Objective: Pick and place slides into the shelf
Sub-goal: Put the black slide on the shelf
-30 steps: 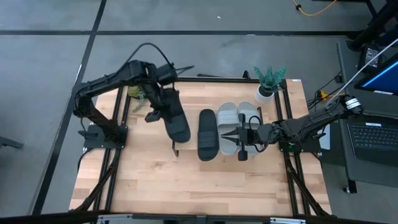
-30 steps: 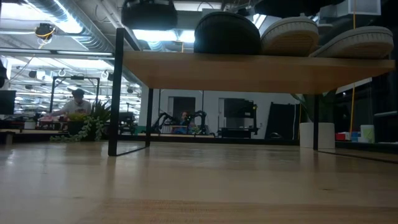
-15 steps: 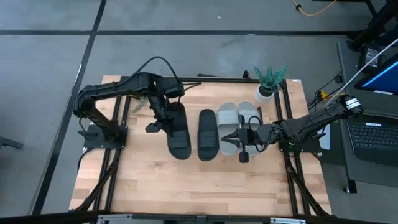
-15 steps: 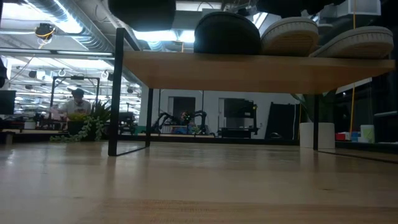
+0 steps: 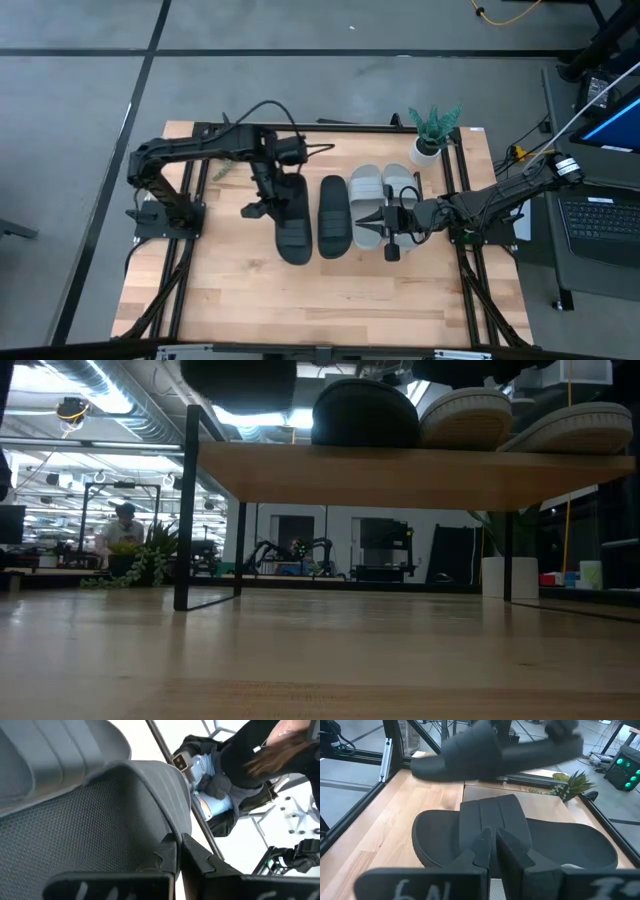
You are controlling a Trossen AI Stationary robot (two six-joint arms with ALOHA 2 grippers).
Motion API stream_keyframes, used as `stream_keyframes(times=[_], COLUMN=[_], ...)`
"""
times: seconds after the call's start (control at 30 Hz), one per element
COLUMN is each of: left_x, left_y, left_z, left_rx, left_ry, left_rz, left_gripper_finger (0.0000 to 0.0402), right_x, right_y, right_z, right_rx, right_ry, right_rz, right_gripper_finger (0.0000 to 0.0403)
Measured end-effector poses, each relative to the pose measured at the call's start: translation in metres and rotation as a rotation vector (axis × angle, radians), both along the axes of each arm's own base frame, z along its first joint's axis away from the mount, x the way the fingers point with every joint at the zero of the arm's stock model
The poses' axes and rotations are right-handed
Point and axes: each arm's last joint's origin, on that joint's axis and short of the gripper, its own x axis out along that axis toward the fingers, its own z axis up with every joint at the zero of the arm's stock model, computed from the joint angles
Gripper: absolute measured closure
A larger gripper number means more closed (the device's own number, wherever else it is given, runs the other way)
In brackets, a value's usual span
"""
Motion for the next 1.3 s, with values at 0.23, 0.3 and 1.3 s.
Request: stream_keyframes(times=[0.23, 0.3, 1.3], left_x=[0.014, 0.016, 0.022], left_y=[0.008, 0.011, 0.017], left_z=[-0.019, -0.021, -0.028], left_rx=[-0.037, -0.059, -0.073], left_ry=[0.024, 0.004, -0.056], left_rz=[-0.032, -0.054, -0.1], left_gripper_finger=[0.0401, 0.0401, 0.0401], right_x=[0.0, 0.0, 0.0], right_y=[0.0, 0.0, 0.0], right_z=[0.0, -0.001, -0.001], right_rx=[-0.002, -0.003, -0.003], right_ry=[0.004, 0.007, 0.011], right_rz=[0.0, 0.0, 0.001], right_gripper_finger=[0.0375, 0.0375, 0.0375])
